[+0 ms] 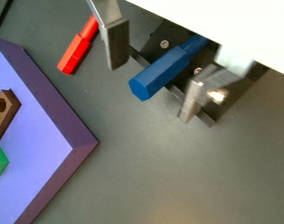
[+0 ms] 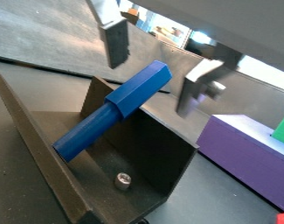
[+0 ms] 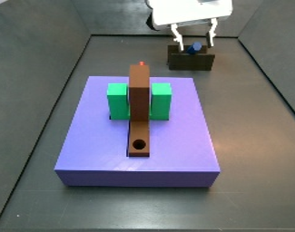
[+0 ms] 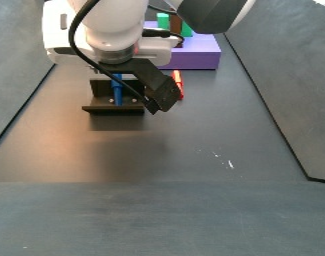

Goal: Pick up the blue object. Move up. Place the blue object on the fixture. Regrasp the blue object. Move to above the board. Insert the blue object.
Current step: Regrasp the blue object.

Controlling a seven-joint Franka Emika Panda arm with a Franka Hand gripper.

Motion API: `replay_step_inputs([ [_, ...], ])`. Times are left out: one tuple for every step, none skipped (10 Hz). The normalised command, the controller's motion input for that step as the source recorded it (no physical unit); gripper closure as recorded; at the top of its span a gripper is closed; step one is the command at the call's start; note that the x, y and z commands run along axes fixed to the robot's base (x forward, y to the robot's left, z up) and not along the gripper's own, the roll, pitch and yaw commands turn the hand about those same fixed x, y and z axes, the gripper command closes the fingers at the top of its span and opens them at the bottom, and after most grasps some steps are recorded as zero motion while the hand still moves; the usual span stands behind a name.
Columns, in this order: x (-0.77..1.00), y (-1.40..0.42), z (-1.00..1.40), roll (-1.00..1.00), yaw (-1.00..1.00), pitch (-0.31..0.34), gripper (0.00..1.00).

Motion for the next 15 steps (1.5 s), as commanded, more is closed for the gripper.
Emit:
replay_step_inputs([
  [-0.04, -0.17, 0.57, 0.96, 0.00, -0.149, 0.00],
  [0.00, -0.15, 0.47, 1.00, 0.00, -0.169, 0.00],
  [0.00, -0.16, 0.37, 1.00, 0.00, -0.160, 0.00],
  [0.00, -0.14, 0.27, 1.00, 0.00, -0.137, 0.00],
  [0.00, -0.15, 0.19, 1.00, 0.02, -0.126, 0.00],
  [0.00, -0.15, 0.15, 1.00, 0.07, -0.129, 0.00],
  [0.00, -0.14, 0.14, 1.00, 0.11, -0.120, 0.00],
  [0.00, -0.13, 0.10, 1.00, 0.13, -0.123, 0.00],
  [0.00, -0.13, 0.04, 1.00, 0.14, -0.126, 0.00],
  [0.00, -0.14, 0.09, 1.00, 0.17, -0.143, 0.00],
  [0.00, -0.11, 0.11, 1.00, 0.23, -0.131, 0.00],
  [0.03, -0.09, 0.12, 1.00, 0.26, -0.120, 0.00],
  [0.07, -0.05, 0.10, 1.00, 0.29, -0.089, 0.00],
  [0.11, -0.01, 0.13, 1.00, 0.31, -0.057, 0.00],
  [0.15, 0.00, 0.00, 0.85, 0.30, 0.000, 0.00],
])
